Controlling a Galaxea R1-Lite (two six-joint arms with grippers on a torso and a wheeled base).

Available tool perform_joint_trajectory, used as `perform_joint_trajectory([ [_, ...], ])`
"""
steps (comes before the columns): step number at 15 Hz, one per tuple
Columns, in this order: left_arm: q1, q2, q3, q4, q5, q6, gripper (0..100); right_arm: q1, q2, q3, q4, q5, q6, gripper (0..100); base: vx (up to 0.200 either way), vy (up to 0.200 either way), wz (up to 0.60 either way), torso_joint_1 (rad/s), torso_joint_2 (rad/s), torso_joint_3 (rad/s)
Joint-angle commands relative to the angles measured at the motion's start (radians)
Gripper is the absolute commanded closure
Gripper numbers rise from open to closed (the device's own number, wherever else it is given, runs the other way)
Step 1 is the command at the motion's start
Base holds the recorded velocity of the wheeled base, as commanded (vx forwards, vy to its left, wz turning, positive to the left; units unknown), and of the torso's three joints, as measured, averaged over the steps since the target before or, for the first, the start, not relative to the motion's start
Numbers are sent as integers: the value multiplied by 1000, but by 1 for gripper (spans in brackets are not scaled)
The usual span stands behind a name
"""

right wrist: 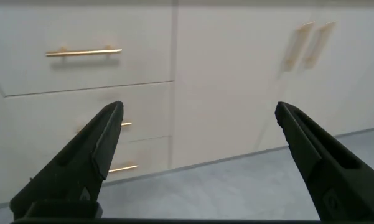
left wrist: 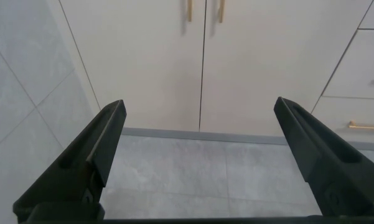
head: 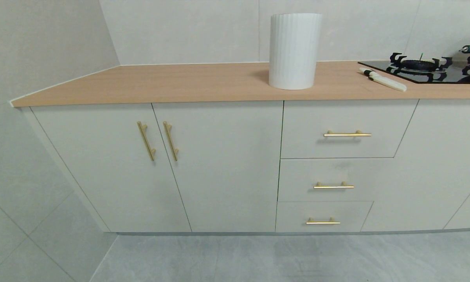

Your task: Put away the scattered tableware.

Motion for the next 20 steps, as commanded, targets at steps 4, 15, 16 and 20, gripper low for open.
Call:
perform_joint_trajectory([
  [4,0,0,0,0,0,0,0,-39,-457,58,263,-36,-37,0,0,0,0,0,0,0],
  [15,0,0,0,0,0,0,0,-124,-554,298,278,302,84,0,0,0,0,0,0,0],
  [16,0,0,0,0,0,0,0,-124,-554,296,287,303,87,0,0,0,0,0,0,0],
  [20,0,0,0,0,0,0,0,-123,-554,298,312,351,183,0,0,0,0,0,0,0],
])
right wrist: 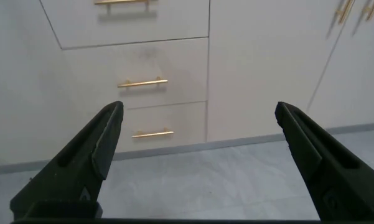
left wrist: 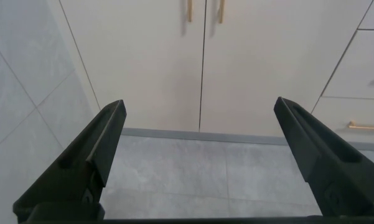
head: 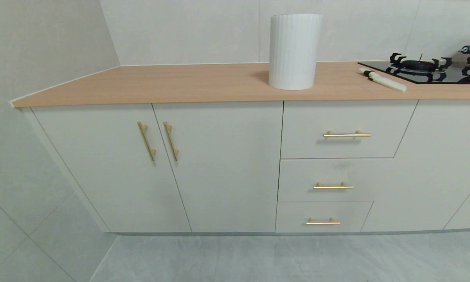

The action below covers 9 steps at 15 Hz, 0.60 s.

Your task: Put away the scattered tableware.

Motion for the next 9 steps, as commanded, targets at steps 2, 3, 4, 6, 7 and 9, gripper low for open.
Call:
perform_joint_trajectory([
  [2,0,0,0,0,0,0,0,0,4,-3,37,76,-26,0,0,0,0,0,0,0],
  [3,0,0,0,0,0,0,0,0,4,-2,38,103,-53,0,0,0,0,0,0,0],
  [4,0,0,0,0,0,0,0,0,4,-2,37,149,-66,0,0,0,0,0,0,0],
  [6,0,0,0,0,0,0,0,1,3,-2,35,145,-63,0,0,0,0,0,0,0],
  [7,0,0,0,0,0,11,0,1,3,-2,35,134,-49,0,0,0,0,0,0,0],
  [9,0,0,0,0,0,1,0,0,3,0,35,134,-49,0,0,0,0,0,0,0],
])
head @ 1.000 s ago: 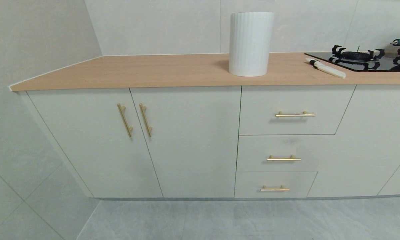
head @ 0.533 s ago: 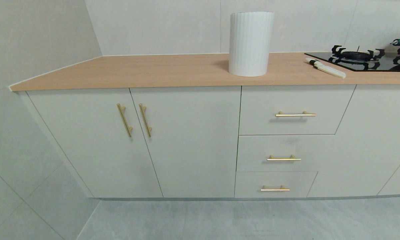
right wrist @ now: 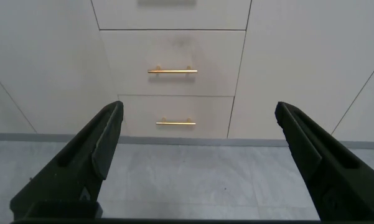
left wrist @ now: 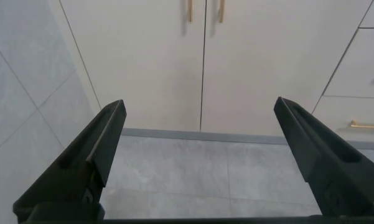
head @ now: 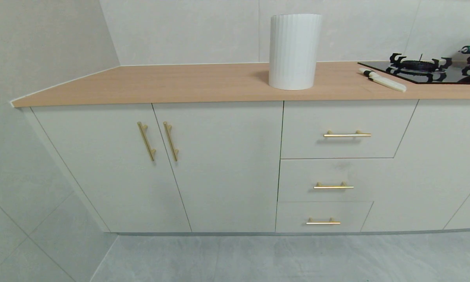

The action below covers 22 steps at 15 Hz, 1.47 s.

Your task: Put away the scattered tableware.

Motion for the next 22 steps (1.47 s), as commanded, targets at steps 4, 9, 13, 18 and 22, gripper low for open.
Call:
perform_joint_trajectory([
  [4,0,0,0,0,1,-3,0,1,3,0,2,2,0,0,50,0,0,1,2,1],
  [9,0,0,0,0,1,-3,0,1,3,0,2,2,0,0,200,0,0,5,0,1],
  [13,0,0,0,0,1,-5,0,1,3,0,2,2,0,0,200,0,0,0,1,-2],
  [18,0,0,0,0,1,-5,0,1,3,0,2,2,0,0,200,0,0,2,1,4],
  [22,0,0,0,0,1,-5,0,1,3,0,2,2,0,0,200,0,0,2,2,4],
])
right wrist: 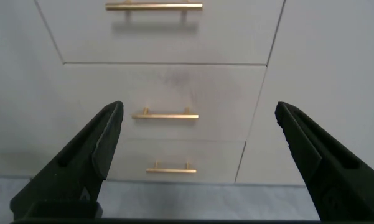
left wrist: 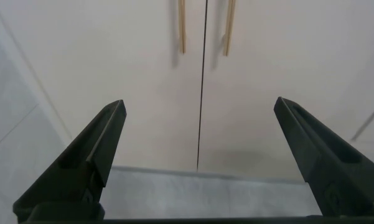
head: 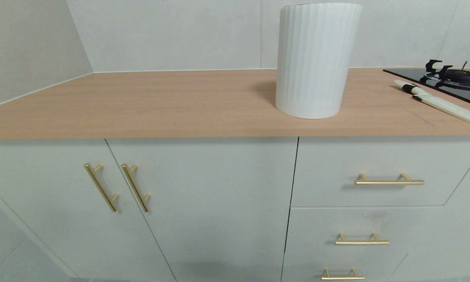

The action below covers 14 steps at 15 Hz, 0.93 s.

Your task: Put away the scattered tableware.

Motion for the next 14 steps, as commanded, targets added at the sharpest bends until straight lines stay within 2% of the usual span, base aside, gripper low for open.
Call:
perform_joint_trajectory([
  [1,0,0,0,0,1,0,0,1,2,0,0,0,-1,0,200,0,0,7,7,12],
  [2,0,0,0,0,1,0,0,0,2,0,0,0,-1,0,200,0,0,-2,7,7],
  [6,0,0,0,0,1,0,0,0,2,0,0,0,-1,0,0,0,0,0,0,0],
  [8,0,0,0,0,1,0,0,1,2,0,0,0,-1,0,0,0,-600,5,5,0],
  [14,0,0,0,0,1,0,0,1,2,0,0,0,-1,0,0,0,0,0,0,0],
])
